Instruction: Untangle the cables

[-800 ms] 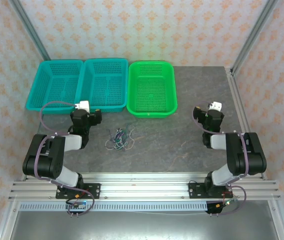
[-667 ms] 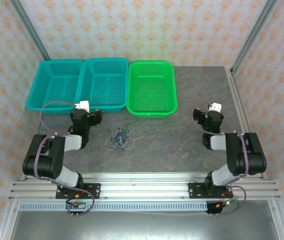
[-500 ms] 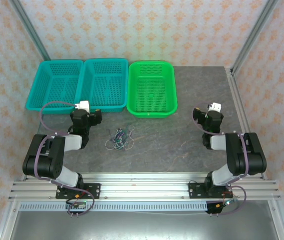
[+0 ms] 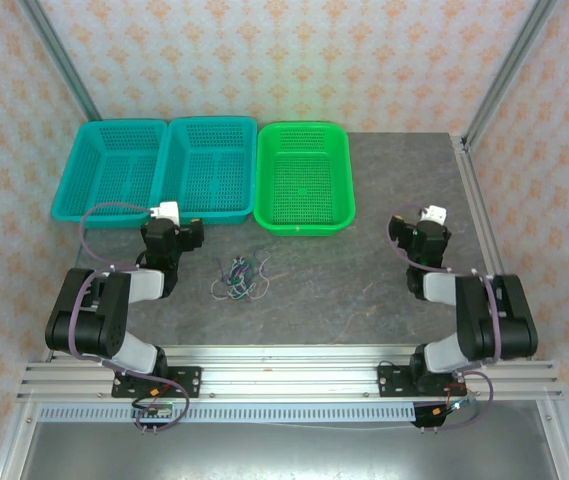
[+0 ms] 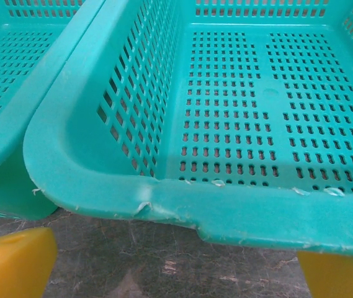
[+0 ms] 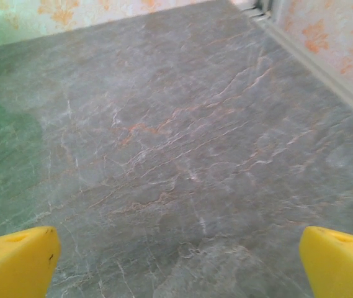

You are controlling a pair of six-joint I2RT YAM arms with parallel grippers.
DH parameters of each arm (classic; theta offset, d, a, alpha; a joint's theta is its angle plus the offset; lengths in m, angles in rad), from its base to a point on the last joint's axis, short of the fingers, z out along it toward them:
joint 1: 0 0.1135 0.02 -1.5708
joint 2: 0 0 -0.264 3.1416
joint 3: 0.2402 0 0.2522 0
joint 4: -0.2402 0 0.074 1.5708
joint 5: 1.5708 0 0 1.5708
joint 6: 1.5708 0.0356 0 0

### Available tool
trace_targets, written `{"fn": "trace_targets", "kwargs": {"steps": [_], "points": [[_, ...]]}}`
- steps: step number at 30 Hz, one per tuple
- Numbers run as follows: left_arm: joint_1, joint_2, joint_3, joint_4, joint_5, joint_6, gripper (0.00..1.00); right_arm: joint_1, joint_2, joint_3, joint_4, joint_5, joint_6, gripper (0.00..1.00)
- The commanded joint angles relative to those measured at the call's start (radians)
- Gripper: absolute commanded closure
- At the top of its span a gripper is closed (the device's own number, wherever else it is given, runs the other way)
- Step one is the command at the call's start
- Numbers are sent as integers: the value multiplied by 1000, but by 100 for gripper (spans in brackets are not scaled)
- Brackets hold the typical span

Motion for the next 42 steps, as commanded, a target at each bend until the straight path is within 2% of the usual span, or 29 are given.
{"fn": "trace_targets", "kwargs": {"steps": [1, 3, 5, 8, 11, 15, 18, 19, 23, 26, 31, 42], "points": [[-4, -34, 38, -56, -28, 6, 0, 5, -276, 84, -288, 159, 206, 1], [-13, -78, 54, -123, -86, -9, 0, 9, -393, 125, -442, 77, 306, 0], [-27, -149, 59, -206, -146, -34, 0, 27, -443, 179, -573, -39, 395, 1], [-53, -293, 125, -444, -243, -127, 0, 121, -422, 277, -706, -211, 425, 2], [-83, -403, 259, -735, -299, -272, 0, 272, -347, 383, -837, -267, 387, 2], [-128, -431, 444, -1040, -156, -424, 3, 490, -215, 515, -938, -333, 336, 2], [-165, -394, 511, -1188, 11, -526, 19, 643, -84, 615, -1010, -364, 316, 2], [-174, -382, 511, -1217, 76, -546, 21, 690, -41, 647, -1028, -362, 317, 2], [-188, -344, 470, -1320, 157, -670, 39, 819, 90, 738, -1052, -342, 331, 2], [-187, -295, 404, -1299, 206, -694, 42, 862, 160, 766, -1002, -350, 377, 2], [-187, -180, 322, -1127, 321, -713, 43, 881, 220, 760, -876, -400, 477, 3], [-188, -16, 304, -922, 311, -715, 46, 912, 230, 746, -897, -325, 466, 3]]}}
